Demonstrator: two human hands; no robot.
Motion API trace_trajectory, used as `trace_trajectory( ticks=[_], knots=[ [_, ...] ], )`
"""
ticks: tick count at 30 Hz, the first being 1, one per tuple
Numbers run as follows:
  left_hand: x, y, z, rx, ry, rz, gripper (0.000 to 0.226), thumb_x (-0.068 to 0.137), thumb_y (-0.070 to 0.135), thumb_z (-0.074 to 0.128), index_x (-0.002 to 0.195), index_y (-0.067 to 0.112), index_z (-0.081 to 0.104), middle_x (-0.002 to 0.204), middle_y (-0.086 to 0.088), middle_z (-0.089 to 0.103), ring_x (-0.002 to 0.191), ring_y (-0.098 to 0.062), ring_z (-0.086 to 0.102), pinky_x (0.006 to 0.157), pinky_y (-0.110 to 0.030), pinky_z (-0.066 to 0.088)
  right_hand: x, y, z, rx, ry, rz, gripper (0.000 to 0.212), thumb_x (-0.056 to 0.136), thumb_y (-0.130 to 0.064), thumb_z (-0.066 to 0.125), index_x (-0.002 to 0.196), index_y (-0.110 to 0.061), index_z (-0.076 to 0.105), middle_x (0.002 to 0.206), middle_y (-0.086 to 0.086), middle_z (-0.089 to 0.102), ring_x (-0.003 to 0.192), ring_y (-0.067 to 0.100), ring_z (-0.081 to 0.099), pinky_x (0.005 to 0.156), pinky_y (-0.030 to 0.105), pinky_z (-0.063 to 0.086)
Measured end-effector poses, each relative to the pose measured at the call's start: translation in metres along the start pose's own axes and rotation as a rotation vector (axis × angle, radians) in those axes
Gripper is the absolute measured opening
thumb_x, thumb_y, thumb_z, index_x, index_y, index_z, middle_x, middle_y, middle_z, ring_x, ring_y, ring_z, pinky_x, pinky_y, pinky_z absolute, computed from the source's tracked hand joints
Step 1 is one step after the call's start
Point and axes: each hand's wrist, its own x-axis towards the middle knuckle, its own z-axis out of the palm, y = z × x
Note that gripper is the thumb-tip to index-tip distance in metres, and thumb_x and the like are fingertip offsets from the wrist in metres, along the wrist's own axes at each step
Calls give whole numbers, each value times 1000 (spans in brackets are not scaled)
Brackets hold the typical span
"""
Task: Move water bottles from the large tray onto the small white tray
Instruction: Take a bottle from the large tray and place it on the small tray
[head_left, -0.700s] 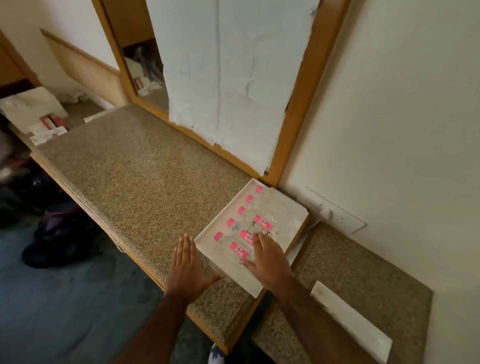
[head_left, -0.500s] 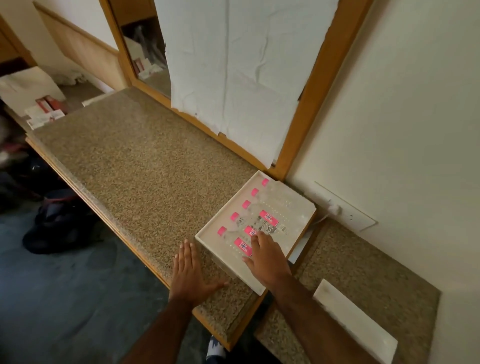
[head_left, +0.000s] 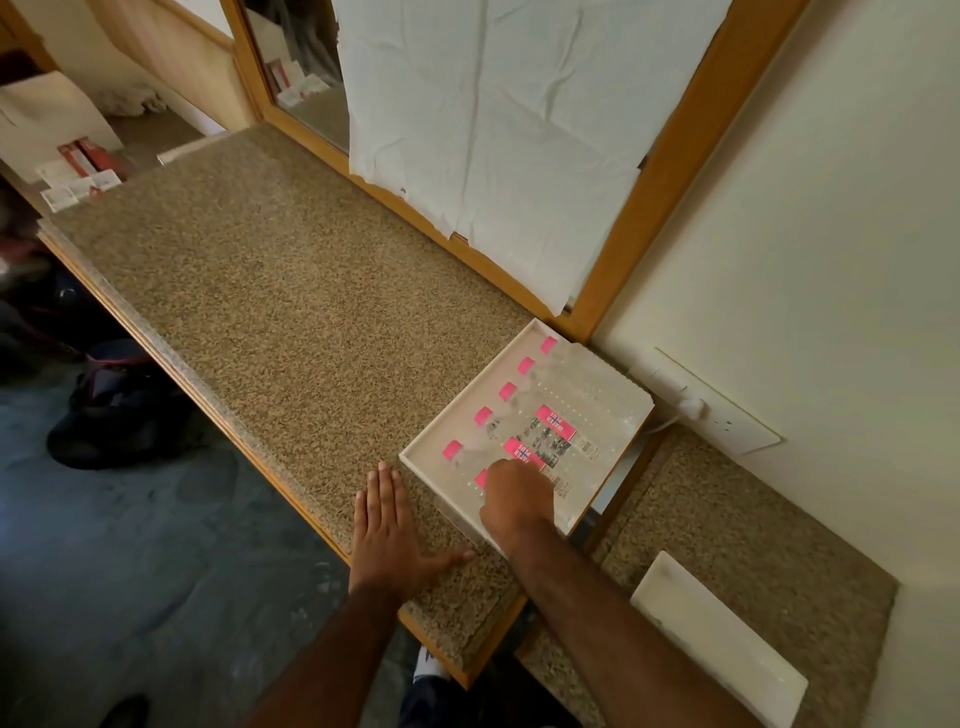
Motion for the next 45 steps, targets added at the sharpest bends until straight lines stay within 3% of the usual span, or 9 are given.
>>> trace_trajectory(
  ticks=[6,12,17,23,27,33,36,40,45],
  knots=[
    [-2,1,-4,11,-18,-6,163,59,114,36,162,-3,-11,171,-18,-21,158,-30,-26,127,-45,-18,0,4,2,117,60,12,32,86,-31,79,111,-12,72,107,5,76,102,23,72,77,29,57],
    [-3,5,-12,21,-54,-24,164,55,117,27,158,0,-25,167,-18,-34,153,-30,-37,128,-48,-17,-14,17,0,264,143,5,48,86,-45,76,119,-12,65,114,6,72,108,23,69,83,30,55],
    [-7,4,-24,-49,3,12,165,52,117,27,162,2,-17,171,-16,-24,157,-28,-28,130,-48,-11,-38,40,-13,424,210,30,63,82,-55,76,127,-16,58,119,2,69,111,22,66,89,31,54],
    [-1,35,-58,7,60,229,161,59,114,37,162,2,-16,170,-15,-25,157,-26,-28,130,-48,-9,-62,80,-34,670,339,123,66,67,-59,81,113,-15,65,101,2,74,92,20,72,78,34,60],
    [1,80,-68,27,59,413,159,60,111,44,160,6,-22,169,-14,-28,155,-23,-33,129,-46,-11,-87,115,-45,789,403,193,60,68,-52,86,111,-16,64,96,-4,71,86,14,70,71,30,60],
    [-4,154,-52,128,23,662,159,62,110,47,164,1,-10,173,-19,-15,161,-32,-16,129,-47,-4,-127,177,-33,843,544,272,53,68,-44,88,110,-20,64,98,-6,71,84,13,68,66,25,49],
    [-11,182,-35,178,-7,784,152,68,105,50,164,0,-5,174,-20,-11,162,-35,-8,130,-45,-6,-144,207,-18,876,565,334,59,64,-43,88,115,-23,64,103,-5,73,87,13,69,72,30,55],
    [-21,209,-8,170,-85,880,153,66,108,47,165,2,-1,175,-18,-10,162,-30,-12,130,-49,1,-168,239,5,931,597,412,61,62,-37,92,115,-23,65,100,-6,74,83,10,69,73,30,58],
    [-37,222,29,169,-174,876,158,62,110,48,165,2,-1,175,-17,-10,162,-31,-11,129,-46,1,-196,269,38,990,640,493,60,62,-34,92,114,-24,64,95,-9,72,82,8,69,74,36,60]
  ],
)
